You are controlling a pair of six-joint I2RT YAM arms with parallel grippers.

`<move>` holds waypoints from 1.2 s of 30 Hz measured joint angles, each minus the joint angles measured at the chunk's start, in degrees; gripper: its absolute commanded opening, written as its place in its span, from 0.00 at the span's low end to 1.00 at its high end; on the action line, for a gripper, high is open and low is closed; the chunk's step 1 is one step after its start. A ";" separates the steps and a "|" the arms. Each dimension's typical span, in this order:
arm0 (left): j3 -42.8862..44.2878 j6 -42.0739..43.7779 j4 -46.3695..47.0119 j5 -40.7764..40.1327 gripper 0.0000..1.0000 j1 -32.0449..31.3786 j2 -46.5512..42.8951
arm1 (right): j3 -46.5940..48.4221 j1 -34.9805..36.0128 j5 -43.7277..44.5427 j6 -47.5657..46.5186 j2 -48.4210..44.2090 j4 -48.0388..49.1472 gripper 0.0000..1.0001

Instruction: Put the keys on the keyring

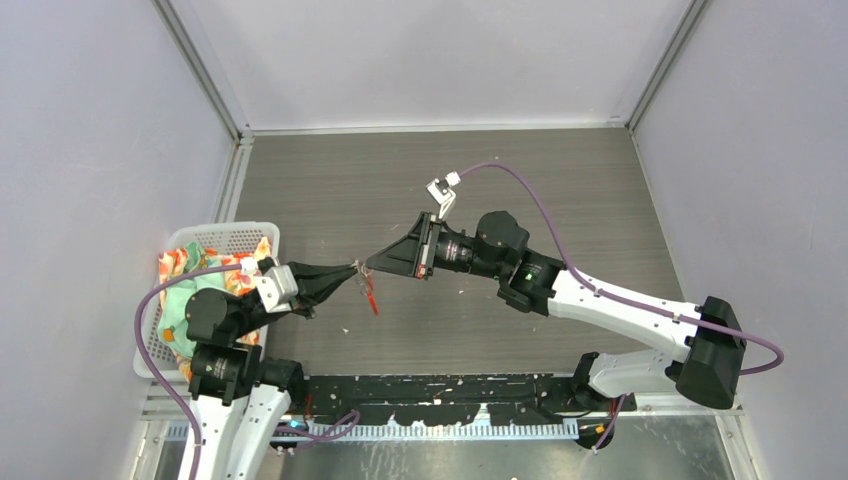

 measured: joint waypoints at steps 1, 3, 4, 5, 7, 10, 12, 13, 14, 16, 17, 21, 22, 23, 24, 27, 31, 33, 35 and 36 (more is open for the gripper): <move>0.00 0.04 0.00 0.02 0.00 0.00 0.00 | 0.00 0.00 -0.17 0.28 0.02 0.72 0.01; 0.00 0.20 -0.02 0.11 0.00 0.00 -0.02 | 0.00 0.00 -0.48 0.66 0.11 1.81 0.01; 0.00 0.24 -0.02 0.17 0.00 0.00 -0.04 | 0.00 0.00 -0.61 0.76 0.15 2.32 0.01; 0.00 0.26 -0.04 0.20 0.00 0.00 -0.07 | 0.00 0.00 -0.70 0.87 0.28 2.69 0.01; 0.00 0.28 -0.07 0.24 0.00 0.00 -0.20 | 0.00 0.00 -0.85 1.11 0.61 3.28 0.01; 0.00 0.31 -0.09 0.26 0.00 0.00 -0.33 | 0.00 0.00 -0.90 1.66 0.98 3.54 0.01; 0.00 0.31 -0.13 0.24 0.00 0.00 -0.37 | 0.00 0.00 -1.01 1.92 1.14 3.69 0.01; 0.00 0.31 -0.15 0.24 0.00 0.00 -0.39 | 0.00 0.00 -1.01 1.99 1.16 3.69 0.01; 0.00 0.28 -0.20 0.24 0.00 0.00 -0.39 | -0.02 0.00 -1.03 2.10 1.16 3.69 0.01; 0.00 0.28 -0.20 0.24 0.00 0.00 -0.39 | -0.02 0.00 -1.03 2.16 1.16 3.72 0.01; 0.00 0.31 -0.20 0.24 0.00 0.00 -0.39 | -0.02 0.00 -1.03 2.21 1.16 3.72 0.01; 0.00 0.28 -0.20 0.22 0.00 0.00 -0.39 | -0.02 0.00 -1.05 2.51 1.38 3.76 0.01; 0.00 0.28 -0.22 0.20 0.00 0.00 -0.39 | -0.02 -0.02 -1.07 2.58 1.51 3.76 0.01; 0.00 0.26 -0.20 0.17 0.00 0.00 -0.39 | -0.04 -0.02 -1.07 2.71 1.62 3.74 0.01; 0.00 0.26 -0.20 0.17 0.00 0.00 -0.39 | -0.07 0.00 -1.07 2.80 1.68 3.72 0.01; 0.00 0.20 -0.15 0.17 0.00 0.00 -0.39 | -0.11 -0.13 -1.05 3.17 1.90 3.69 0.01; 0.00 0.15 -0.07 0.17 0.00 0.00 -0.39 | -0.11 -0.26 -1.05 3.41 1.90 3.72 0.01; 0.00 0.15 -0.07 0.17 0.00 0.00 -0.44 | -0.15 -0.28 -1.05 3.43 1.90 3.72 0.01; 0.00 0.15 -0.07 0.22 0.00 0.00 -0.59 | -0.28 -0.31 -1.03 3.48 1.90 3.74 0.01; 0.00 0.15 -0.04 0.22 0.00 0.00 -0.68 | -0.42 -0.33 -1.03 3.50 1.90 3.74 0.01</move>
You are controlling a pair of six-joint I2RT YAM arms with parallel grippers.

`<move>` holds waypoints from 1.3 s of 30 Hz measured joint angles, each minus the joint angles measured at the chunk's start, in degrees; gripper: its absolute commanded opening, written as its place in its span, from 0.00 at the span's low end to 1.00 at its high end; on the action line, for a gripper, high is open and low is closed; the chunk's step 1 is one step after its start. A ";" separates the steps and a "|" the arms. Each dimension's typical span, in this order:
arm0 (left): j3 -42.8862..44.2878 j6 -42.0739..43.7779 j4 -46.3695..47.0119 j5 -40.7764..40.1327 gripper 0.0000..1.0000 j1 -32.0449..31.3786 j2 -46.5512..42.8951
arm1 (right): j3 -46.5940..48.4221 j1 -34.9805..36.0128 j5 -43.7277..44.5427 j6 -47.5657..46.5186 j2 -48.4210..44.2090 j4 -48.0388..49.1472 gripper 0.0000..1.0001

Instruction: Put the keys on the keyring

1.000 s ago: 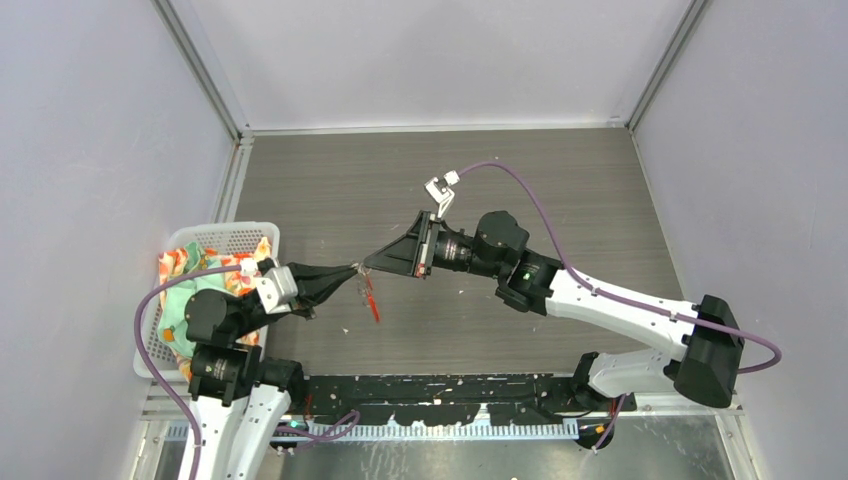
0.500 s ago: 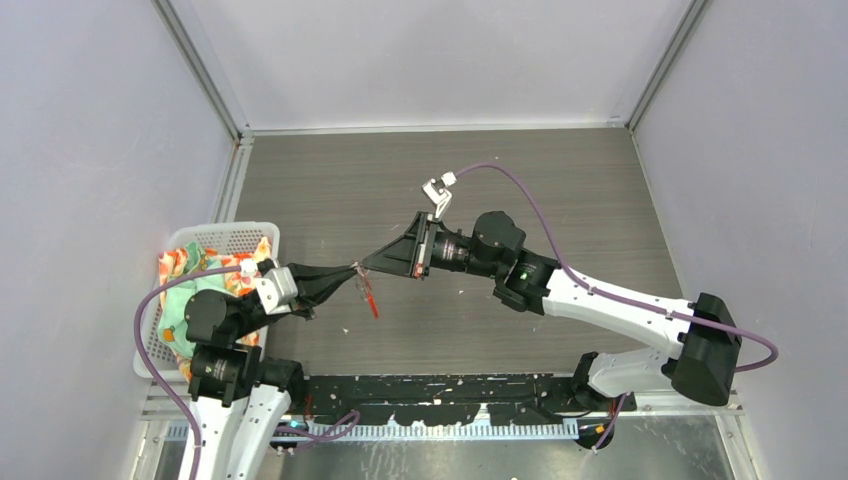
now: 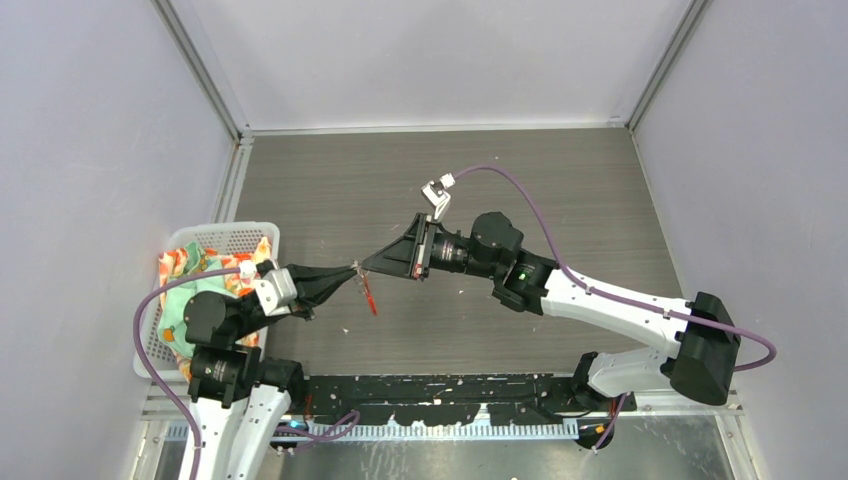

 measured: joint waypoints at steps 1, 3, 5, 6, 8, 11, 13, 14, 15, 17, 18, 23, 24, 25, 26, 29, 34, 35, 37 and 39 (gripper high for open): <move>0.00 0.00 0.02 0.02 0.00 0.00 -0.09 | -0.13 -0.04 0.00 0.07 0.00 -0.02 0.01; 0.00 0.00 0.02 0.02 0.00 0.00 -0.13 | -0.37 -0.13 0.00 0.17 0.00 -0.04 0.01; 0.00 0.00 0.02 0.00 0.00 0.00 -0.13 | -0.44 -0.28 -0.02 0.28 0.00 -0.04 0.01; 0.00 0.02 0.02 0.00 0.00 0.00 -0.13 | -0.44 -0.35 -0.02 0.37 0.00 -0.02 0.01; 0.00 0.04 0.00 0.00 0.00 0.00 -0.13 | -0.44 -0.42 -0.02 0.44 0.00 0.00 0.01; 0.00 0.09 0.00 0.17 0.00 0.00 -0.13 | -0.44 -0.44 -0.02 0.59 0.00 0.00 0.01; 0.00 0.11 0.00 0.37 0.00 0.00 -0.15 | -0.44 -0.44 -0.02 0.63 0.00 0.00 0.01; 0.00 0.11 0.00 0.44 0.00 0.00 -0.15 | -0.44 -0.44 -0.02 0.68 0.00 0.00 0.01; 0.00 0.11 0.00 0.63 0.00 0.00 -0.15 | -0.44 -0.44 -0.04 0.79 0.00 0.00 0.01; 0.00 0.15 0.00 0.94 0.00 0.00 -0.15 | -0.44 -0.44 -0.04 0.83 0.00 0.00 0.01; 0.00 0.20 -0.02 1.11 0.00 0.00 -0.15 | -0.44 -0.44 -0.09 0.87 0.00 0.00 0.01; 0.00 1.73 -0.55 2.36 0.00 0.00 -0.31 | -0.44 -0.46 -0.68 1.01 0.00 0.00 0.01; 0.00 2.05 -0.74 2.58 0.00 0.00 -0.37 | -0.44 -0.46 -0.79 1.03 0.00 0.00 0.01; 0.00 2.34 -0.87 2.80 0.00 0.00 -0.44 | -0.44 -0.46 -0.92 1.03 0.00 0.00 0.01; 0.00 2.71 -1.07 2.93 0.00 0.00 -0.50 | -0.44 -0.46 -0.98 1.03 0.00 0.02 0.01; 0.00 3.34 -1.29 3.45 0.00 0.02 -0.55 | -0.44 -0.46 -1.14 1.03 0.00 0.02 0.01; 0.00 4.48 -2.25 4.09 0.00 0.04 -0.63 | -0.44 -0.46 -1.25 1.03 0.00 0.11 0.01; 0.00 4.61 -2.40 4.17 0.00 0.04 -0.63 | -0.44 -0.46 -1.27 1.03 0.00 0.13 0.01; 0.00 4.79 -2.62 4.37 0.00 0.04 -0.66 | -0.44 -0.46 -1.31 1.03 0.00 0.24 0.01; 0.00 4.85 -2.91 4.50 0.00 0.04 -0.66 | -0.44 -0.46 -1.31 1.01 0.00 0.39 0.01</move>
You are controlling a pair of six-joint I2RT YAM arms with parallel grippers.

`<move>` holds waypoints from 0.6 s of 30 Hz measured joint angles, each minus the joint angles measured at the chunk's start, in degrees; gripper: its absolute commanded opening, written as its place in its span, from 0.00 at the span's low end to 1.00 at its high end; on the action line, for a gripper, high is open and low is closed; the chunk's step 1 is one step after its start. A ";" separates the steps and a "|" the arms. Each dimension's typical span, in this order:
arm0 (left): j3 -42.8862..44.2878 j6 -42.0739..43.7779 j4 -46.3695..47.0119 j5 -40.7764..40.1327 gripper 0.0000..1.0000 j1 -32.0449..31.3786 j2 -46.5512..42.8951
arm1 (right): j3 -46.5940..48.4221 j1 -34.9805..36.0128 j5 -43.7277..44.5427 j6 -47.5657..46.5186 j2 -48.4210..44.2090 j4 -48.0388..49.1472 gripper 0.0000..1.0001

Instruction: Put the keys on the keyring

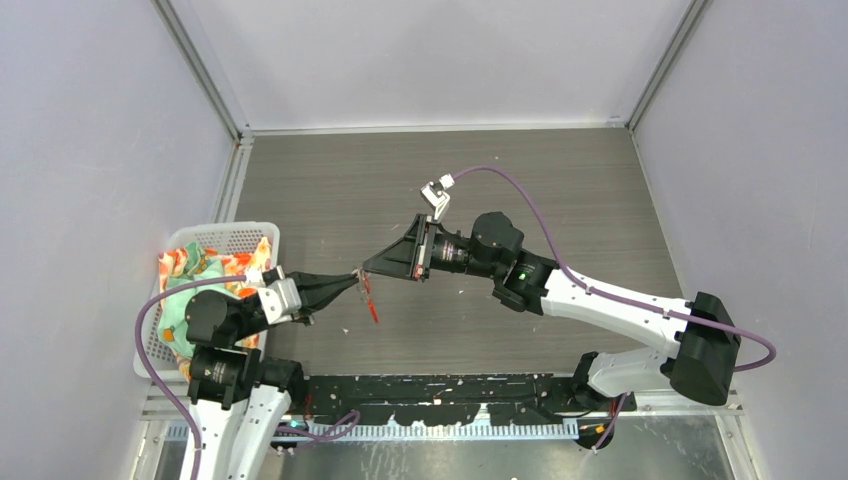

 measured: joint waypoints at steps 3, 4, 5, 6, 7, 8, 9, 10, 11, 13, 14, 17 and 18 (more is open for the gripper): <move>0.00 0.07 -0.61 0.35 0.00 0.00 0.00 | 0.00 0.00 0.00 0.00 0.00 0.00 0.01; 0.00 0.11 -0.76 0.44 0.00 0.00 0.00 | 0.00 0.00 0.00 0.00 0.00 0.02 0.01; 0.00 0.20 -0.87 0.52 0.00 0.00 0.00 | 0.00 0.00 0.00 -0.02 0.00 0.02 0.01; 0.00 0.28 -1.03 0.66 0.00 0.00 0.00 | 0.00 0.00 0.00 -0.02 0.00 0.02 0.01; 0.00 0.39 -1.20 0.81 0.00 0.00 0.00 | 0.00 0.00 -0.02 -0.04 0.00 0.02 0.01; 0.00 0.44 -1.25 0.87 0.00 0.00 0.00 | 0.00 0.00 -0.02 -0.04 0.00 0.02 0.01; 0.00 0.61 -1.29 0.87 0.00 0.00 0.00 | 0.00 0.00 -0.04 -0.07 0.00 0.02 0.01; 0.00 0.81 -1.36 0.90 0.00 0.00 0.00 | 0.00 0.00 -0.04 -0.11 0.00 0.02 0.01; 0.00 0.87 -1.42 0.90 0.00 0.00 0.00 | 0.00 0.02 -0.04 -0.22 0.00 0.02 0.01; 0.00 1.05 -1.64 0.90 0.00 0.00 0.02 | 0.02 0.07 -0.04 -0.48 0.00 -0.02 0.01; 0.00 1.07 -1.68 0.90 0.00 0.00 0.02 | 0.02 0.09 -0.04 -0.66 0.00 -0.04 0.01; 0.02 1.18 -1.79 0.87 0.00 0.00 0.02 | 0.35 0.28 -0.02 -1.33 0.02 -0.50 0.01; 0.02 1.20 -1.84 0.85 0.00 0.00 0.04 | 0.66 0.55 -0.02 -1.64 0.02 -0.96 0.01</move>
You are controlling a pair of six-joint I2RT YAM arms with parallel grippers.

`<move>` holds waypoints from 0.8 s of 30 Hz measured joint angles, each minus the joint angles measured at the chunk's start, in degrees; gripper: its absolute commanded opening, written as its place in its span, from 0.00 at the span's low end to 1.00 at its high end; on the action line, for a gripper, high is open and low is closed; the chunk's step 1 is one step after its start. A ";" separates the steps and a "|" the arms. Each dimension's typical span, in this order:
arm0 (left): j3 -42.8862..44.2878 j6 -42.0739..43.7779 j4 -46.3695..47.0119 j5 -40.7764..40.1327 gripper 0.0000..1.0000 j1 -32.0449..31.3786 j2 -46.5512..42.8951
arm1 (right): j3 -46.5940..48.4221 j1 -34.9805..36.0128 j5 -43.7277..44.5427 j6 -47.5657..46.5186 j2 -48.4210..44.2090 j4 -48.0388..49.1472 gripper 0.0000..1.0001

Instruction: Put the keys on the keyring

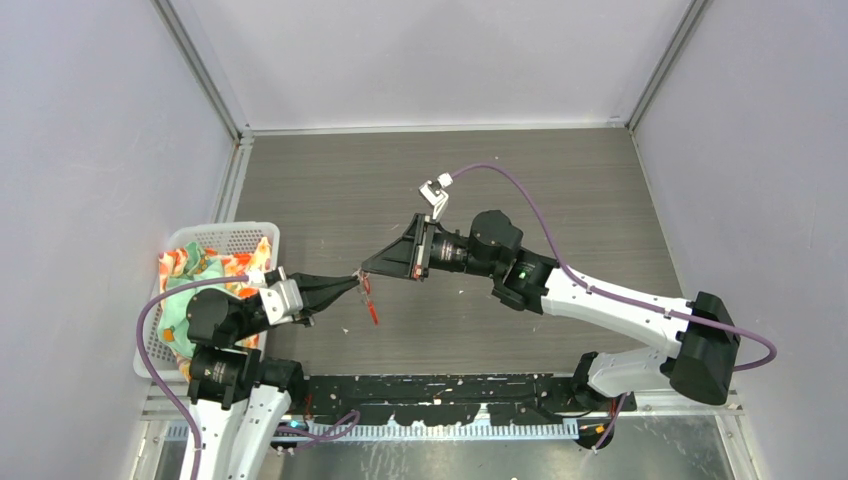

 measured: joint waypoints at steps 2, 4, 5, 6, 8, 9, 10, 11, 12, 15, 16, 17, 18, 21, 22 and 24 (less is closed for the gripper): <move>0.02 0.02 -0.07 -0.04 0.00 0.00 0.02 | 1.03 0.42 0.02 -1.07 0.20 -1.18 0.01; 0.07 0.02 -0.20 -0.22 0.00 0.00 0.07 | 2.01 0.83 0.09 -2.14 0.33 -2.23 0.01; 0.09 0.02 -0.22 -0.24 0.00 0.00 0.11 | 2.62 1.11 0.20 -2.78 0.35 -3.10 0.01; 0.11 0.02 -0.26 -0.31 0.00 0.00 0.20 | 3.17 1.33 0.33 -3.48 0.35 -3.96 0.01; 0.20 0.02 -0.37 -0.42 0.00 0.00 0.37 | 4.24 1.84 0.70 -4.81 0.37 -5.62 0.01; 0.28 0.02 -0.52 -0.46 0.00 0.00 0.52 | 4.90 2.14 0.94 -5.64 0.37 -6.67 0.01; 0.35 0.02 -0.63 -0.48 0.00 0.00 0.61 | 5.42 2.40 1.14 -6.21 0.44 -7.61 0.01; 0.44 0.02 -0.74 -0.50 0.00 0.00 0.72 | 5.86 2.67 1.31 -6.86 0.50 -8.26 0.01; 0.52 0.02 -0.90 -0.50 0.00 0.00 0.79 | 6.34 2.86 1.44 -7.41 0.66 -9.05 0.01; 0.63 0.02 -1.46 -0.63 0.00 0.00 0.81 | 7.32 3.19 1.77 -8.68 0.83 -10.86 0.01; 0.66 0.02 -1.53 -0.66 0.00 0.00 0.81 | 7.56 3.28 1.88 -8.98 0.83 -11.39 0.01; 0.66 0.02 -1.57 -0.68 0.00 0.00 0.81 | 7.85 3.34 1.95 -9.31 0.87 -11.87 0.01; 0.68 0.02 -1.60 -0.79 0.00 0.00 0.81 | 8.24 3.37 2.03 -9.79 0.96 -12.46 0.01; 0.70 0.00 -1.62 -1.16 0.00 0.00 0.81 | 9.84 3.89 2.34 -11.02 1.55 -14.60 0.01; 0.70 -0.02 -1.60 -1.27 0.00 0.00 0.81 | 10.58 4.11 2.45 -11.56 1.88 -15.45 0.01; 0.70 -0.33 -1.42 -1.51 0.00 0.00 0.81 | 11.98 4.44 2.56 -12.52 2.54 -17.00 0.01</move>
